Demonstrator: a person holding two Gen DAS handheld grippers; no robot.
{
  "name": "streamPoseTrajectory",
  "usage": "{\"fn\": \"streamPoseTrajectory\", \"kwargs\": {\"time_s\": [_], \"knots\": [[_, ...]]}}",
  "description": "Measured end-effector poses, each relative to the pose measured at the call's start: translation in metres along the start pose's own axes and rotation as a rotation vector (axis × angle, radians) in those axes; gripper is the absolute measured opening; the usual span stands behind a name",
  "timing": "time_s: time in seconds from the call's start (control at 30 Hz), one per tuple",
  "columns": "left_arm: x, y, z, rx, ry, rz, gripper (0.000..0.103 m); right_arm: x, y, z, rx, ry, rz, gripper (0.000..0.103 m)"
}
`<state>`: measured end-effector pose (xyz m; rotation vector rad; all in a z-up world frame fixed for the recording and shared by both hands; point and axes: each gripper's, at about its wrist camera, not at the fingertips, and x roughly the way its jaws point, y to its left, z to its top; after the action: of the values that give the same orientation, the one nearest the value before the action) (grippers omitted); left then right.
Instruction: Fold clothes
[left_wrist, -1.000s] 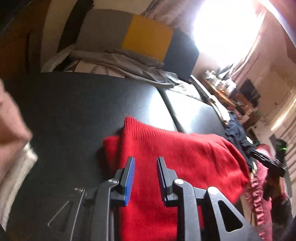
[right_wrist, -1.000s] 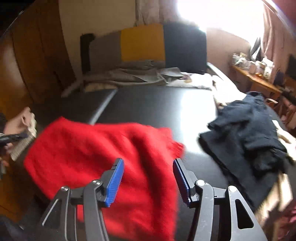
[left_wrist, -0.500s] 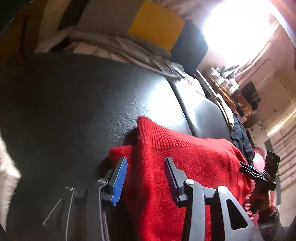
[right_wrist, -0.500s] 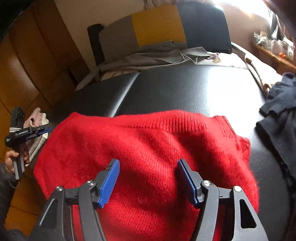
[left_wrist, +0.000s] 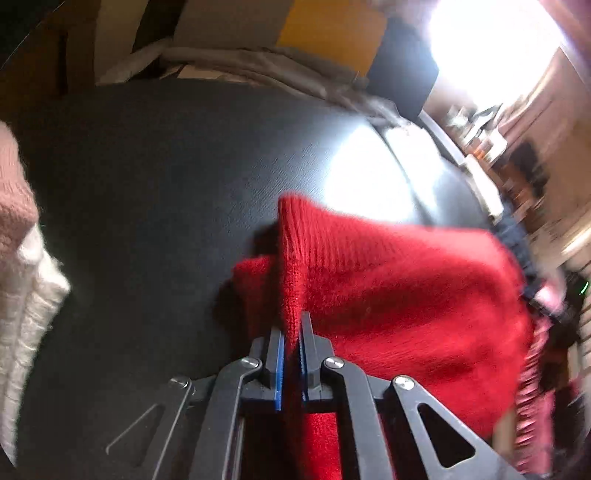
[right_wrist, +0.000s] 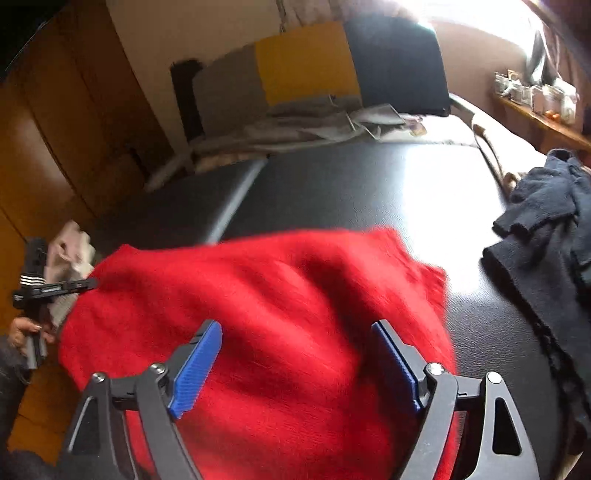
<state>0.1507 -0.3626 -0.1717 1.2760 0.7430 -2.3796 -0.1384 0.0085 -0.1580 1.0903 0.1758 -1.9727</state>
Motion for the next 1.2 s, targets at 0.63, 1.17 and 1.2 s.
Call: {"fn": "streamPoseTrajectory", "kwargs": {"time_s": [0.63, 1.17, 1.2], "knots": [[-0.031, -0.105, -0.048, 0.152, -0.071, -0.075, 0.02, 0.052, -0.025, 0.053, 0.116, 0.039, 0.111, 0.084], [-0.083, -0.011, -0.061, -0.186, -0.261, -0.234, 0.036, 0.033, 0.017, 0.04, -0.092, -0.039, 0.007, 0.086], [-0.081, 0.001, -0.057, -0.211, -0.241, -0.227, 0.038, 0.026, 0.026, 0.037, -0.131, -0.041, 0.037, 0.091]]}}
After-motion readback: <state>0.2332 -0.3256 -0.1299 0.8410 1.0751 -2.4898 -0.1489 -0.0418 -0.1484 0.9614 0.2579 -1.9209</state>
